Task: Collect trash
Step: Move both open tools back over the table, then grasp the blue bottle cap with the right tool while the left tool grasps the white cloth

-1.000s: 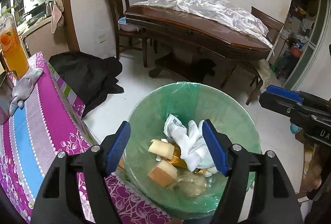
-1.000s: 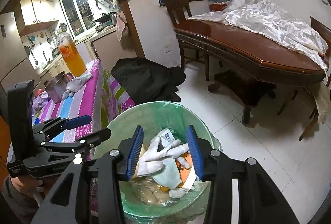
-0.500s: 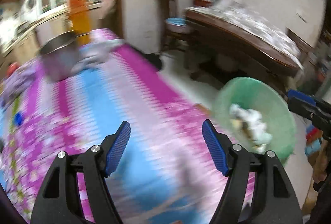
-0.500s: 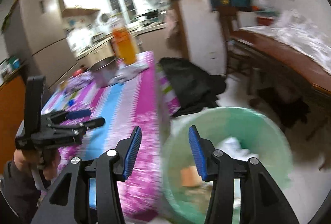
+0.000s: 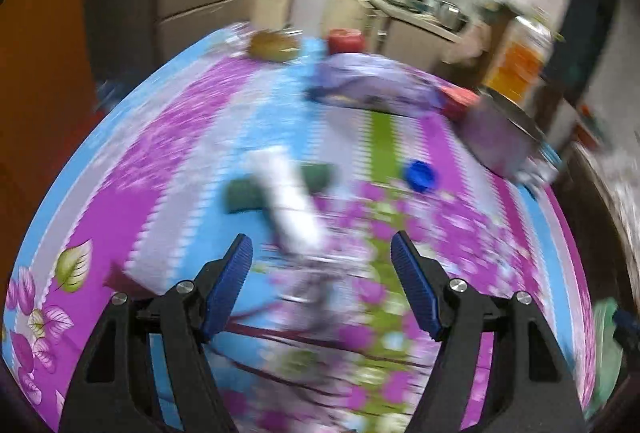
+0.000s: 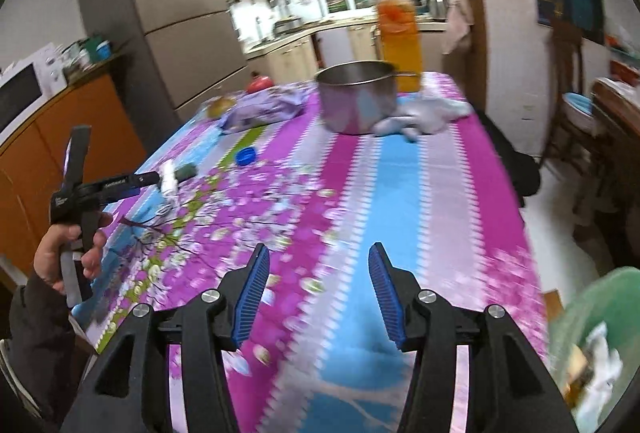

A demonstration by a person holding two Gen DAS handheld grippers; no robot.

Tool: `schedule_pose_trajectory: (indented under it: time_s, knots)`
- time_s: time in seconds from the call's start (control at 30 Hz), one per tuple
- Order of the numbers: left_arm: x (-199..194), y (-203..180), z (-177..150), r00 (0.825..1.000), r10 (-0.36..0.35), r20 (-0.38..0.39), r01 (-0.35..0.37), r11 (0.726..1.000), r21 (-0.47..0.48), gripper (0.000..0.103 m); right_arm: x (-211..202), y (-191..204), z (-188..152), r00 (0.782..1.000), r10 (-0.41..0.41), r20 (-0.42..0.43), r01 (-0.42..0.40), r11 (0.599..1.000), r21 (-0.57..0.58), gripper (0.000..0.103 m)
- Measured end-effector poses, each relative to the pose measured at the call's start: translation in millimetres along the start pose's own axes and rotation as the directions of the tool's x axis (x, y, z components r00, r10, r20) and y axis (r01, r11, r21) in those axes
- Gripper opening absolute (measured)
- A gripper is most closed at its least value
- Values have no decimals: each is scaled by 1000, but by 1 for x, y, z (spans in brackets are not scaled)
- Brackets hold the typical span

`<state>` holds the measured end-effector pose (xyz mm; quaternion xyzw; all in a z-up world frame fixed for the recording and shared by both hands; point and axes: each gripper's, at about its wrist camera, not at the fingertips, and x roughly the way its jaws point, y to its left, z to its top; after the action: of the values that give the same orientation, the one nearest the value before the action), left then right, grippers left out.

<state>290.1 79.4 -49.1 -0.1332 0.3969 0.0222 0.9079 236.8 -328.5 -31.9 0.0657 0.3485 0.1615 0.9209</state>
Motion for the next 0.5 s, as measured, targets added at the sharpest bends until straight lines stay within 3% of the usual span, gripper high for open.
schedule_pose_trajectory:
  time_s: [0.27, 0.5]
  knots:
    - [35, 24, 15, 998, -13, -64, 11, 999, -39, 68, 67, 56, 29, 996, 56, -70, -62, 994, -93, 53]
    - [51, 24, 20, 995, -47, -90, 45, 999, -23, 42, 132, 91, 54, 986, 105, -127, -123, 982, -146, 51]
